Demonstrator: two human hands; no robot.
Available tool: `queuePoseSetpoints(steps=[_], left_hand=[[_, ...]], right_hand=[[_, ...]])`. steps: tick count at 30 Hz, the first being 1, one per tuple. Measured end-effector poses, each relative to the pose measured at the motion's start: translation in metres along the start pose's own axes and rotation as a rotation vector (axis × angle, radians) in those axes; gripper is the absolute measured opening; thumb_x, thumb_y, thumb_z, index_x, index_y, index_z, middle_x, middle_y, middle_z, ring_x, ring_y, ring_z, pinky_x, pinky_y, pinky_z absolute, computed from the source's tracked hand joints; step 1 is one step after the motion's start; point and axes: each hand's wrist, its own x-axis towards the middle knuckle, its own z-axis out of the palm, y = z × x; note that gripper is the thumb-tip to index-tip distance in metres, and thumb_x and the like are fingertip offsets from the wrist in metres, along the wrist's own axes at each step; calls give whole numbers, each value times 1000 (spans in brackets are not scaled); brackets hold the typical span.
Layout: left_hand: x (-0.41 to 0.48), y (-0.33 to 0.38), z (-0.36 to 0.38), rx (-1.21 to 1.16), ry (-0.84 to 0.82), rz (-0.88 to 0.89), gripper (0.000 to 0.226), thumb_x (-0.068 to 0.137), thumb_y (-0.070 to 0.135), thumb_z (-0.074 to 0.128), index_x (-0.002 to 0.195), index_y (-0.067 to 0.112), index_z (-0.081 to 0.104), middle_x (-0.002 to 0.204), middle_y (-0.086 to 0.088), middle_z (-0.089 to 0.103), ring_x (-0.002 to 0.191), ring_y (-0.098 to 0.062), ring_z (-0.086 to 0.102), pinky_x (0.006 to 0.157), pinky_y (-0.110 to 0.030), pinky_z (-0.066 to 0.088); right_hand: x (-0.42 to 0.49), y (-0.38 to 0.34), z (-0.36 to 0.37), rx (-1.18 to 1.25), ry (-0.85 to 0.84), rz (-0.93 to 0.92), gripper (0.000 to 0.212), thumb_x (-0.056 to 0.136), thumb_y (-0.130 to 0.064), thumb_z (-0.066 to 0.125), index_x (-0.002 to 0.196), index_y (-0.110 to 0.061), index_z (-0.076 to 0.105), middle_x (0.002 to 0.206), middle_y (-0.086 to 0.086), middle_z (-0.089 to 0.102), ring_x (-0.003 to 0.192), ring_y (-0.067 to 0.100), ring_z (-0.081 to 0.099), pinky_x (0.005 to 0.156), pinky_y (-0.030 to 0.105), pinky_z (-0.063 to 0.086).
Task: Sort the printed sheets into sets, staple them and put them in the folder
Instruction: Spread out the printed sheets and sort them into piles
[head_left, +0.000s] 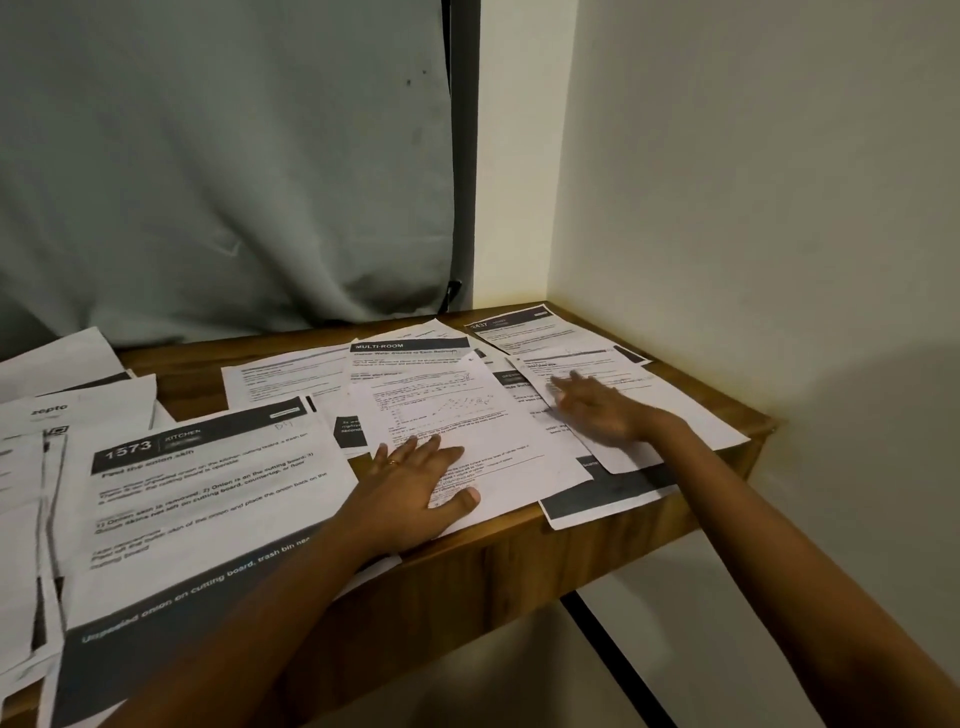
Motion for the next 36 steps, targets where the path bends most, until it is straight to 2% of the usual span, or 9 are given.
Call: queuePoseSetpoints(steps=[4, 9, 14, 21, 23, 26, 30, 32, 36], left_hand=[[0, 1, -1, 19, -15, -2, 85, 75, 74, 12, 151, 38, 14, 162, 4, 3, 149, -19, 0, 118, -44, -4], [-1, 1, -3, 25, -18, 1, 83, 76, 74, 13, 151, 36, 14, 162, 2, 5, 149, -20, 2, 119, -45, -3], [-2, 0, -14, -64, -7, 30, 69, 93, 66, 25, 153, 33, 13, 162, 2, 3, 148, -20, 2, 120, -44, -1], [-17, -41, -70, -158, 172, -84, 64, 94, 61, 30, 151, 33, 20, 161, 1, 10, 148, -23, 9, 118, -48, 8], [-29, -66, -82, -165, 230, -135, 66, 93, 62, 29, 150, 30, 23, 160, -1, 17, 146, -26, 17, 119, -51, 13], [-54, -113, -96, -134, 283, -219, 72, 91, 67, 28, 148, 23, 30, 156, -4, 27, 143, -26, 26, 117, -51, 18], [-96, -170, -104, -64, 322, -340, 76, 88, 73, 25, 141, 21, 41, 150, -5, 40, 136, -26, 36, 114, -50, 20], [-116, -196, -100, -39, 310, -432, 66, 93, 61, 33, 143, 19, 38, 153, -7, 34, 140, -28, 31, 116, -49, 16], [-147, -241, -86, -28, 261, -592, 78, 88, 70, 26, 150, 24, 23, 160, -3, 17, 147, -25, 14, 118, -48, 7]], right_hand=[[2, 0, 15, -27, -58, 69, 59, 97, -58, 14, 152, -36, 12, 161, -1, 3, 148, 22, -1, 116, 52, -8], [0, 8, 15, -55, -25, 84, 54, 100, -52, 15, 151, -36, 11, 161, -1, 2, 148, 21, -1, 116, 52, -9], [1, -4, 8, -13, 36, 72, 59, 99, -55, 18, 152, -31, 11, 161, 0, 0, 148, 22, -4, 115, 52, -6], [29, -140, -21, 106, 251, -243, 60, 97, -51, 35, 150, -23, 27, 158, 3, 20, 145, 22, 18, 115, 43, 21], [37, -185, -25, 141, 265, -338, 54, 99, -47, 38, 145, -18, 38, 152, 6, 35, 138, 23, 33, 108, 36, 30], [47, -247, -24, 275, 250, -440, 43, 102, -39, 36, 126, -10, 56, 124, 9, 59, 112, 23, 55, 88, 28, 39], [71, -315, -1, 373, 210, -391, 35, 98, -34, 50, 107, -5, 67, 104, 8, 68, 96, 21, 61, 82, 31, 46], [88, -342, 17, 421, 159, -350, 24, 93, -24, 59, 99, -3, 71, 104, 9, 70, 99, 20, 63, 85, 28, 47], [113, -390, 51, 490, 78, -265, 15, 89, -12, 62, 93, -3, 73, 103, 12, 71, 100, 22, 63, 85, 27, 46]])
